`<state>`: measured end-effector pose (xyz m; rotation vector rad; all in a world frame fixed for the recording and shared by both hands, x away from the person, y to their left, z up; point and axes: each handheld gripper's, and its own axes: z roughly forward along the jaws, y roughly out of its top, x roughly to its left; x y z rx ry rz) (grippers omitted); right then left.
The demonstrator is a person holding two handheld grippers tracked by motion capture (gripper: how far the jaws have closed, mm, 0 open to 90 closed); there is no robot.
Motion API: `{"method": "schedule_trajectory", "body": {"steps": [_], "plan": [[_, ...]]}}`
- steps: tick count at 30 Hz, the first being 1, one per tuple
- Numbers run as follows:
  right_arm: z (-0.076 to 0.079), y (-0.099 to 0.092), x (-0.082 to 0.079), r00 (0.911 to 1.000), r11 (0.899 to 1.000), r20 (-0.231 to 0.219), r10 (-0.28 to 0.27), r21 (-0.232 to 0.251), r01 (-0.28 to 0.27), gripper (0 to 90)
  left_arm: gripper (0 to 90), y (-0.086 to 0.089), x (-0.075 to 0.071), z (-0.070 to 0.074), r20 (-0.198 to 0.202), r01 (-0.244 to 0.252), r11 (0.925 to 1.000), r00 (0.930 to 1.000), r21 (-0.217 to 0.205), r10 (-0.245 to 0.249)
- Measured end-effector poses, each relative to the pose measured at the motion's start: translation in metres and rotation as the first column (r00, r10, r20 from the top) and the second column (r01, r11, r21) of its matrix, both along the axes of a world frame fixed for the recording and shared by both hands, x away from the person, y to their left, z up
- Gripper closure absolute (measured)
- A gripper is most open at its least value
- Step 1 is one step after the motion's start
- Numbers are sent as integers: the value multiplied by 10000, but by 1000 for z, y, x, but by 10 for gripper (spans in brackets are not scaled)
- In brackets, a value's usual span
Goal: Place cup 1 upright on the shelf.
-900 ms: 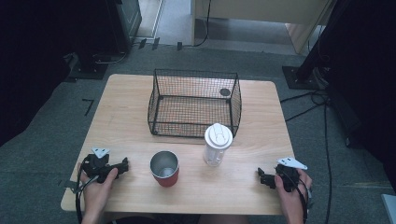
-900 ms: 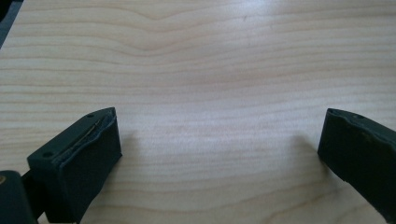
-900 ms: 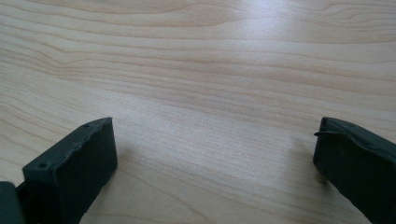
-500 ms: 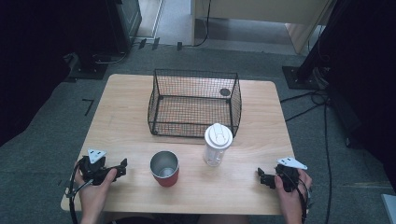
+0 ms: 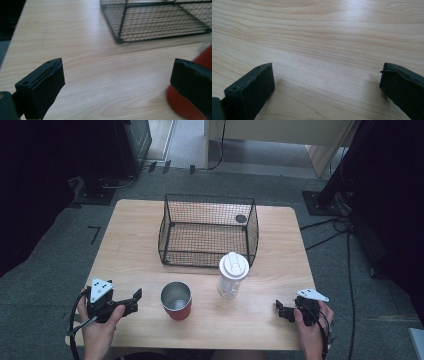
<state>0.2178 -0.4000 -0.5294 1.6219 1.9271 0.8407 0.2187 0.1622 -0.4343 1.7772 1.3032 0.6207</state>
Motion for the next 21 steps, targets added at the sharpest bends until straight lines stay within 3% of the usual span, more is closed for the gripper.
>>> {"method": "schedule_trajectory", "body": {"steps": [8, 14, 21], "plan": [[0, 0, 0, 10000, 10000, -1, 3, -4, -3, 0, 0, -17, -10, 16, 350, 826, 9963, 9960, -241, -817], [0, 0, 0, 10000, 10000, 1, 5, -4, -5, 0, 0, -33, -23, 29, 761, 1461, 9884, 9868, -423, -1426], [0, 0, 0, 10000, 10000, -1, 2, -2, -2, 0, 0, -51, -28, 29, 859, 2158, 9756, 9735, -403, -2118]]}}
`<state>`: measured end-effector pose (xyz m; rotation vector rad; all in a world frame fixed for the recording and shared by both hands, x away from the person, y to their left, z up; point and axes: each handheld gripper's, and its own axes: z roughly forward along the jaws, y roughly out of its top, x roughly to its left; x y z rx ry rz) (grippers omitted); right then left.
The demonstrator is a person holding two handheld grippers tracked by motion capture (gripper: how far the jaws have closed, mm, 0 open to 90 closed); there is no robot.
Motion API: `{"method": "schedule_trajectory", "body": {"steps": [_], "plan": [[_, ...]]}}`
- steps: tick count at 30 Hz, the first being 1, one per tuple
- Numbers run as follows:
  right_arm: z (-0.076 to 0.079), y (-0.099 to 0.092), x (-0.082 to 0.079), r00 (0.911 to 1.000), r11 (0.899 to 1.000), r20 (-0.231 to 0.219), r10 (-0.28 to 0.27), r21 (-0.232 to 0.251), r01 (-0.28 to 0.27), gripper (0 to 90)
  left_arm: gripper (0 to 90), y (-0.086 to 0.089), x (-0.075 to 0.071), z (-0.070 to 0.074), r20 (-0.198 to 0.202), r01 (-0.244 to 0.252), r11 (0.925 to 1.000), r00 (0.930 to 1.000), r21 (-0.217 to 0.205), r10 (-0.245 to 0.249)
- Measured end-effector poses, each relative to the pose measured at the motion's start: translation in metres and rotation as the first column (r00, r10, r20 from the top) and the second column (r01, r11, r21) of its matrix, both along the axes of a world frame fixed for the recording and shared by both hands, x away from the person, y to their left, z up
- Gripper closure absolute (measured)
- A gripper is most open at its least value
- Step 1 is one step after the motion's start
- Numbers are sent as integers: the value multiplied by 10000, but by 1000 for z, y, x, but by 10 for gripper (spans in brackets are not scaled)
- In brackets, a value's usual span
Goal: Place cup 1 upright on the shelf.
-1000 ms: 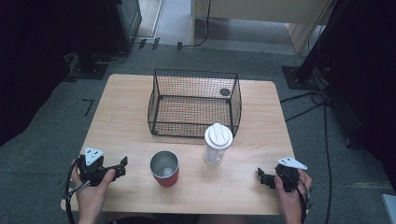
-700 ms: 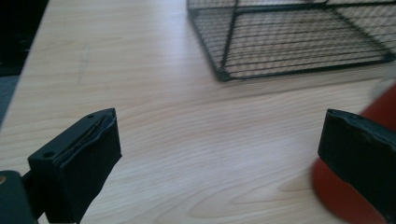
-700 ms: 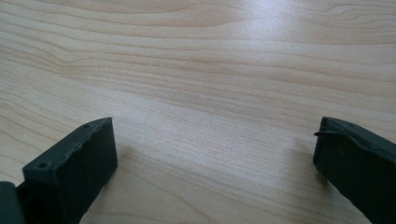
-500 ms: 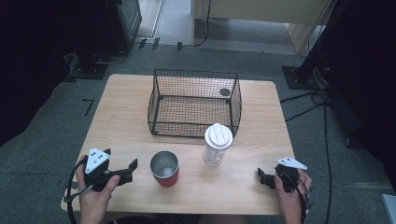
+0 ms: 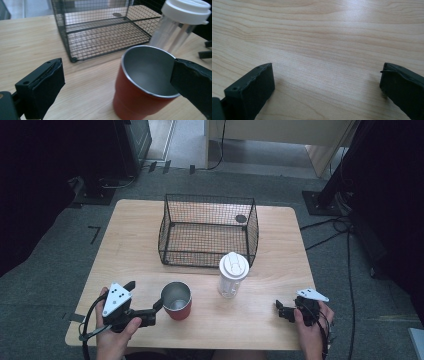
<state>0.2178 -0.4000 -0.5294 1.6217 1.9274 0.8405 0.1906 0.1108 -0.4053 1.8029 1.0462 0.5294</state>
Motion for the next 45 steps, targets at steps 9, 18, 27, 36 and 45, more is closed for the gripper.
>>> {"method": "schedule_trajectory", "body": {"steps": [9, 18, 27, 36, 45], "plan": [[0, 0, 0, 10000, 10000, 0, 2, -2, -2, 0, 0, -18, -1, -11, -97, 595, 9982, 9982, -47, -596], [0, 0, 0, 10000, 10000, 2, 2, -3, -2, 0, 0, -33, 0, -23, -117, 898, 9959, 9959, -75, -899], [0, 0, 0, 10000, 10000, 0, 0, 0, 0, 0, 0, -51, 0, -38, -401, 1101, 9932, 9933, 391, -1085], [0, 0, 0, 10000, 10000, 2, 2, 1, -2, 0, 0, -57, 8, -58, -465, 819, 9948, 9958, 611, -791], [0, 0, 0, 10000, 10000, 3, -3, 3, 3, 0, 58, -64, 12, -68, -307, 513, 9956, 9983, 786, -490]]}}
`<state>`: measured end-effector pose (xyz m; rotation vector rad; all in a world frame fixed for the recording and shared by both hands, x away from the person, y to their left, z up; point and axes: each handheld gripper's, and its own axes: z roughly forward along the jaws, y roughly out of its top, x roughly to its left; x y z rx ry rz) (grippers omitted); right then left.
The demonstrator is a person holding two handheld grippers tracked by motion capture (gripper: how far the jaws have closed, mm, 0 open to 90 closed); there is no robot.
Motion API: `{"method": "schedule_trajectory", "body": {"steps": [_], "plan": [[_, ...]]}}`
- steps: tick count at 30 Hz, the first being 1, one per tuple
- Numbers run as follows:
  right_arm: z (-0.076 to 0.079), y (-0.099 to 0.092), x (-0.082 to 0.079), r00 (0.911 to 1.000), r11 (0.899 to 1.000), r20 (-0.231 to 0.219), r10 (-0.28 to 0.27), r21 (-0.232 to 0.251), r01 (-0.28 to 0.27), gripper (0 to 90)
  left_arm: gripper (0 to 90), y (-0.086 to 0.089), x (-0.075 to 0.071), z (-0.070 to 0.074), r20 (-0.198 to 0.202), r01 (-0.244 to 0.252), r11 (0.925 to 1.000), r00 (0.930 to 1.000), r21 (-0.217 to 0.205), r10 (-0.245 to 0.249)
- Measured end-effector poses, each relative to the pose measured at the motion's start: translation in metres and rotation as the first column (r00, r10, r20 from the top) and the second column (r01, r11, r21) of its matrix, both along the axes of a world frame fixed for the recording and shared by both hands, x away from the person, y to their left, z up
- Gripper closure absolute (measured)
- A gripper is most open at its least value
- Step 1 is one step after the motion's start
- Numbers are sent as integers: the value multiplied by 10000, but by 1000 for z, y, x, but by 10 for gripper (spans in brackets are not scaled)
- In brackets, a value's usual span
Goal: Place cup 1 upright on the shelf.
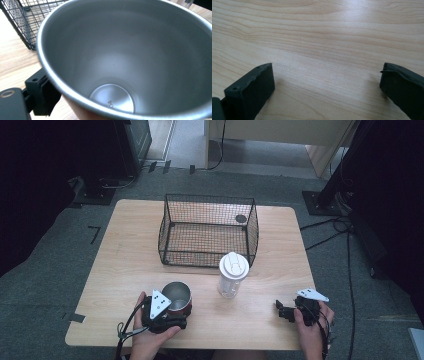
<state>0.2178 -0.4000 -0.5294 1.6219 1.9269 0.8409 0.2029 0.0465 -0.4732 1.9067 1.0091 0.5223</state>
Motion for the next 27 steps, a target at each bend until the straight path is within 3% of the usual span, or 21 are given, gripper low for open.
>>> {"method": "schedule_trajectory", "body": {"steps": [11, 13, 17, 19, 22, 27], "plan": [[0, 0, 0, 10000, 10000, -1, -1, 3, 1, 0, 81, -1, 1, 1, 189, -148, 9994, 9997, 326, 142], [0, 0, 0, 10000, 10000, -1, -1, 1, 1, 0, 81, 0, 2, 2, 354, -388, 9986, 9987, 356, 375], [0, 0, 0, 10000, 10000, -2, 1, 0, -1, 0, 82, 2, 2, 8, 787, -656, 9978, 9948, 12, 653], [0, 0, 0, 10000, 10000, 0, 2, 0, -2, 0, 82, 3, 2, 10, 875, -696, 9976, 9937, -41, 697], [0, 0, 0, 10000, 10000, -1, 1, 0, -1, 0, 82, 4, 1, 17, 1322, -719, 9969, 9883, -320, 755], [0, 0, 0, 10000, 10000, 1, 2, -1, -2, 0, 82, 3, 3, 23, 1763, -809, 9966, 9809, -166, 826]]}}
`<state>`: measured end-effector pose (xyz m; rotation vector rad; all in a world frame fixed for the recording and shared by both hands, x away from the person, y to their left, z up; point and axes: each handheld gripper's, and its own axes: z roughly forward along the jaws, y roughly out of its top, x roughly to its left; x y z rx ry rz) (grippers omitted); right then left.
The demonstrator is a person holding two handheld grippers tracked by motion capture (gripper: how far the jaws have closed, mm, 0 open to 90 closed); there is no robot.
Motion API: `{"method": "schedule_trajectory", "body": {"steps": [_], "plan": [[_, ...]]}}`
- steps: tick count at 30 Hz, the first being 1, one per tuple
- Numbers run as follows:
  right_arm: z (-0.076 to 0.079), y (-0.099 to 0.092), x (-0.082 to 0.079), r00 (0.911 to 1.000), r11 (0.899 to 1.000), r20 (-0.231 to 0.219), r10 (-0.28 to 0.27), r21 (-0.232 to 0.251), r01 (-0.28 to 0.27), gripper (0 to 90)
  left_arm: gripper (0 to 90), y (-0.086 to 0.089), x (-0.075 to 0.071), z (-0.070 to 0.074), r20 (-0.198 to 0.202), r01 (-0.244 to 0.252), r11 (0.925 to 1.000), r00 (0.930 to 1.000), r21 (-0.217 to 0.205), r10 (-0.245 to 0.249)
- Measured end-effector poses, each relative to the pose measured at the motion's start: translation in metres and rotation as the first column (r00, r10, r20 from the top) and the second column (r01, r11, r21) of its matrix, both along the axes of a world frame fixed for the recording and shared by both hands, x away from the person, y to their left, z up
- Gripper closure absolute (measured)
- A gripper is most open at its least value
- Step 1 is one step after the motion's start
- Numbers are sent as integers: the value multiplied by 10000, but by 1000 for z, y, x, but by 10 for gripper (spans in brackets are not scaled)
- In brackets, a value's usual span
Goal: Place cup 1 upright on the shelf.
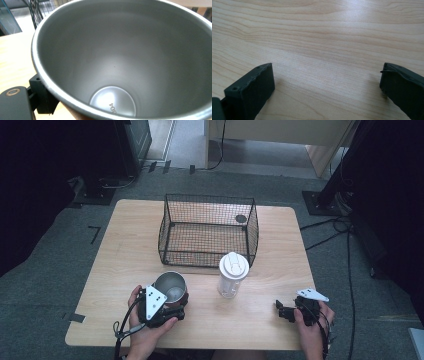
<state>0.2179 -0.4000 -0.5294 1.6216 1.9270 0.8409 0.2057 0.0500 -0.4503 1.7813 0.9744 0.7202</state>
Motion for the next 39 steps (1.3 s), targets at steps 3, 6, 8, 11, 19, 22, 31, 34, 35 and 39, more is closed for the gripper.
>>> {"method": "schedule_trajectory", "body": {"steps": [3, 6, 8, 11, 19, 22, 31, 34, 35, 39], "plan": [[0, 0, 0, 10000, 10000, -3, -2, 4, 2, 0, 82, -1, 2, 1, 223, -67, 10000, 9997, 33, 67], [0, 0, 0, 10000, 10000, -2, -2, 4, 2, 0, 82, -3, 5, 2, 383, -159, 9997, 9991, 160, 153], [0, 0, 0, 10000, 10000, -3, -2, 3, 2, 0, 82, -4, 8, 3, 543, -105, 9999, 9985, -33, 107], [0, 0, 0, 10000, 10000, -4, -1, 3, 1, 0, 82, -7, 11, 8, 780, -77, 9998, 9969, -181, 90], [0, 0, 0, 10000, 10000, -2, 4, 2, -4, 0, 82, -15, 23, 20, 1471, -867, 9957, 9850, -317, 904], [0, 0, 0, 10000, 10000, 0, 2, 6, -2, 0, 82, -16, 28, 23, 1620, -930, 9952, 9820, -318, 969], [0, 0, 0, 10000, 10000, -3, 16, 15, -16, 0, 82, -24, 41, 27, 2119, -946, 9954, 9732, 124, 899], [0, 0, 1, 10000, 10000, -8, 16, 19, -16, 0, 83, -27, 45, 27, 2196, -1022, 9947, 9708, 130, 968], [0, 0, 1, 10000, 10000, -8, 14, 21, -14, 0, 83, -27, 46, 27, 2140, -1039, 9946, 9717, 82, 998], [0, 0, 1, 10000, 10000, -7, 14, 19, -14, 0, 82, -28, 52, 30, 2058, -1029, 9940, 9726, -379, 1085]]}}
